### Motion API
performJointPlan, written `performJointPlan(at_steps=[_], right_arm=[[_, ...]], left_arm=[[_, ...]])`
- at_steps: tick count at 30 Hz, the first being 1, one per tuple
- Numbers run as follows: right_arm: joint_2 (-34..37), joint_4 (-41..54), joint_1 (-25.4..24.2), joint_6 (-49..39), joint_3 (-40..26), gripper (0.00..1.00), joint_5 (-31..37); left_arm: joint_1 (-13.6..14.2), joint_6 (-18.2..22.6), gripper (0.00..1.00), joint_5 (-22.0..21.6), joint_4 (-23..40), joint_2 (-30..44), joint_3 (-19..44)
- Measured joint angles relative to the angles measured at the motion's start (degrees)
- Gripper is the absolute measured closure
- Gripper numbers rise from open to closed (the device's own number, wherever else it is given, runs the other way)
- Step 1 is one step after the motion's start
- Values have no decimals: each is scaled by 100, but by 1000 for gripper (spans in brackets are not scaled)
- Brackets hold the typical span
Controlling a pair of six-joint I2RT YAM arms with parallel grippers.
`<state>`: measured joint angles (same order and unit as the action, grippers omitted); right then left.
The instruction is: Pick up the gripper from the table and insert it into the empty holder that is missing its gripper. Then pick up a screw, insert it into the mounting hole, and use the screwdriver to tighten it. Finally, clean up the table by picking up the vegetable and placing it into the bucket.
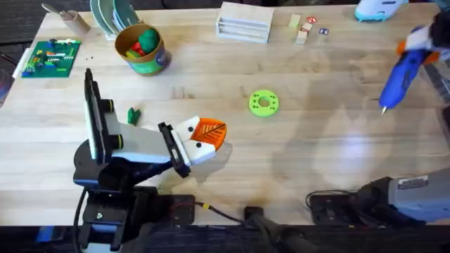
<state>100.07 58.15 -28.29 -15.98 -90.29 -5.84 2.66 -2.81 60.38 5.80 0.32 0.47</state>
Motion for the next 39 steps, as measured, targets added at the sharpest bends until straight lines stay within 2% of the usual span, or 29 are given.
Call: performJointPlan(at_steps=[9,10,12,13,16,22,29,33,39], right_arm=[[-2207,-400,22,590,-116,977,-788],[-2853,-431,28,666,-104,977,-911],[-3323,-618,28,719,31,977,-1088],[-4037,-1209,61,876,607,977,-1533],[-4677,-2057,321,1088,1452,978,-1969],[-5477,-4119,1541,1529,3319,978,-2583],[-5486,-7451,3531,1953,5074,978,-3001],[-5173,-8986,4745,2050,5395,978,-3065],[-4421,-10642,6040,2073,5406,978,-3097]], left_arm=[[0,0,987,-1,0,-1,0],[0,0,987,-1,0,0,0],[0,0,987,0,0,0,0],[0,0,987,-2,0,0,0],[0,0,987,-2,0,0,0],[0,0,987,-2,0,-2,0],[0,0,987,-4,0,0,0],[0,0,987,-7,0,0,0],[0,0,987,-9,0,0,0]])
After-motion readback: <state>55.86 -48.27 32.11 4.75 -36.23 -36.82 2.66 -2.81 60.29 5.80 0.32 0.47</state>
